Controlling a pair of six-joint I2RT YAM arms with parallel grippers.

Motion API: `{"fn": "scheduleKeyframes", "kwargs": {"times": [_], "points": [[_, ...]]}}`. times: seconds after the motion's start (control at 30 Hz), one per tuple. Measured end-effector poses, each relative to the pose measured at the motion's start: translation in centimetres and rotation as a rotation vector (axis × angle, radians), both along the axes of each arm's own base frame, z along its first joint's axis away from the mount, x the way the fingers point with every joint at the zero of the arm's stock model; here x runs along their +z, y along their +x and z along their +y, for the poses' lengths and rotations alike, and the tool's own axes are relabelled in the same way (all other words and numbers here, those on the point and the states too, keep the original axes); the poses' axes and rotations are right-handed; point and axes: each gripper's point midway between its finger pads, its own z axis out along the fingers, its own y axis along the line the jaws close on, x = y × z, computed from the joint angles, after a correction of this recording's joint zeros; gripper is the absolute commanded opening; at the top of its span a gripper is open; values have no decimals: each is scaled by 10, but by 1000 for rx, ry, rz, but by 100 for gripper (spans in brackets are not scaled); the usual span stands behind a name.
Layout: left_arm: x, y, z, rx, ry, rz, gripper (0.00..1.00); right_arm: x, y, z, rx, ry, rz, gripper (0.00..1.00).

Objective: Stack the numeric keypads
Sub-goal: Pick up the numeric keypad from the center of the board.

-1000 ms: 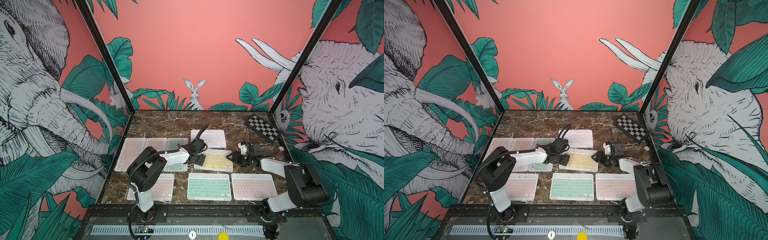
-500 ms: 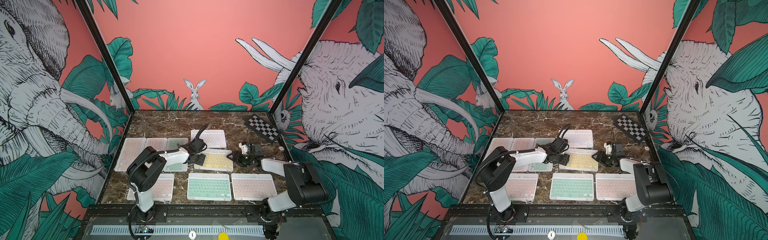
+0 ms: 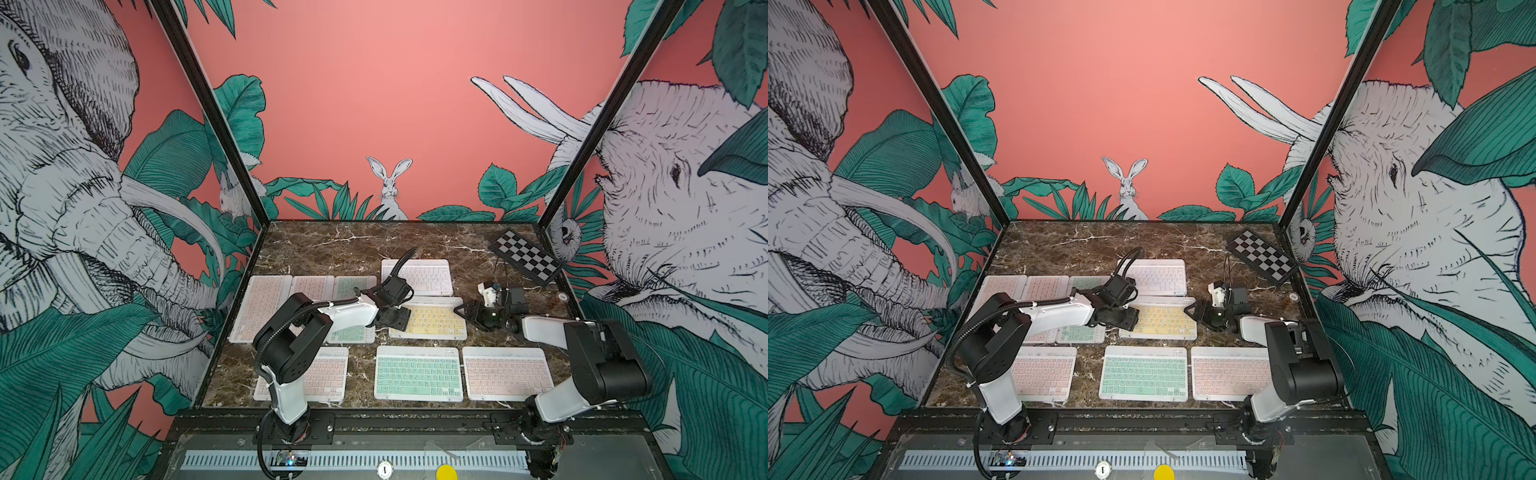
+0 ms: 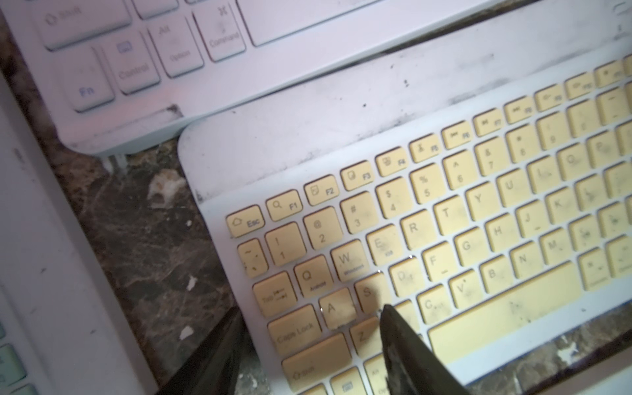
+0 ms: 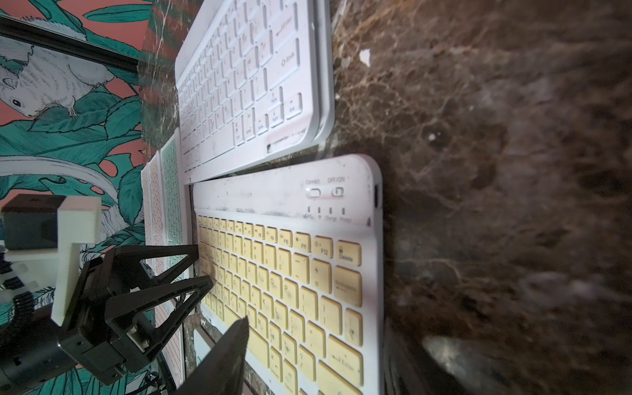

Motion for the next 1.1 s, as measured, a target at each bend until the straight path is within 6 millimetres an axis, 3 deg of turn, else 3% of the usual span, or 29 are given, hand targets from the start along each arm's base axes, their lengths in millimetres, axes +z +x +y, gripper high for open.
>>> {"fn": "scheduleKeyframes", "kwargs": {"times": [0.4, 1.1], "points": [[0, -3, 2, -2, 0, 5, 65, 1, -8, 1, 25, 4, 18, 60], [1, -6, -1, -13, -17, 17, 65, 21, -15, 2, 61, 52, -9, 58]]}}
